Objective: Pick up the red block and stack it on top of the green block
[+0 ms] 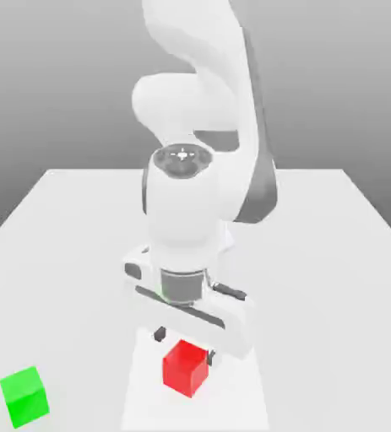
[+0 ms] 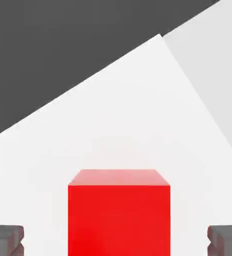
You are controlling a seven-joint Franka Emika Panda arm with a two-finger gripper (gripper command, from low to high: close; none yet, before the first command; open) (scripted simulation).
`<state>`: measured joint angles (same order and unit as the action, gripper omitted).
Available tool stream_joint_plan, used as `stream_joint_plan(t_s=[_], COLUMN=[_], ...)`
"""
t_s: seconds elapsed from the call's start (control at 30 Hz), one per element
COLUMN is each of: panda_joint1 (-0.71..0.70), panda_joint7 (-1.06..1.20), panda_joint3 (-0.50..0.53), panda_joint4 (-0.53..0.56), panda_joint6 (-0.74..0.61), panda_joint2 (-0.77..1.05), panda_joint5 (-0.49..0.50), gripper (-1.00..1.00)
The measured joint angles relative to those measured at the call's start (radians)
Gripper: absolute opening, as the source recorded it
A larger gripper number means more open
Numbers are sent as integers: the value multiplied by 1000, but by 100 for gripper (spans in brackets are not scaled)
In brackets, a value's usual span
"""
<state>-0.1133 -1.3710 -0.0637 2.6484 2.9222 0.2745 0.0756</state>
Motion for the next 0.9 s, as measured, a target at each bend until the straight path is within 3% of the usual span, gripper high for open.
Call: stream_joint_plan(t_s=[0.23,0.43,0.73,0.87,0.9], panda_joint1=[1,-18,-244,-276,-279], panda_joint7=[-5,40,197,229,232], panda_joint3=[2,-22,152,156,153], panda_joint4=[-1,21,-269,-304,-306], panda_joint6=[9,-151,-345,-251,-232], panda_joint2=[9,-174,-76,54,75], panda_joint5=[5,-51,-114,-143,-147], gripper=[-100,-100,-100,-100,100])
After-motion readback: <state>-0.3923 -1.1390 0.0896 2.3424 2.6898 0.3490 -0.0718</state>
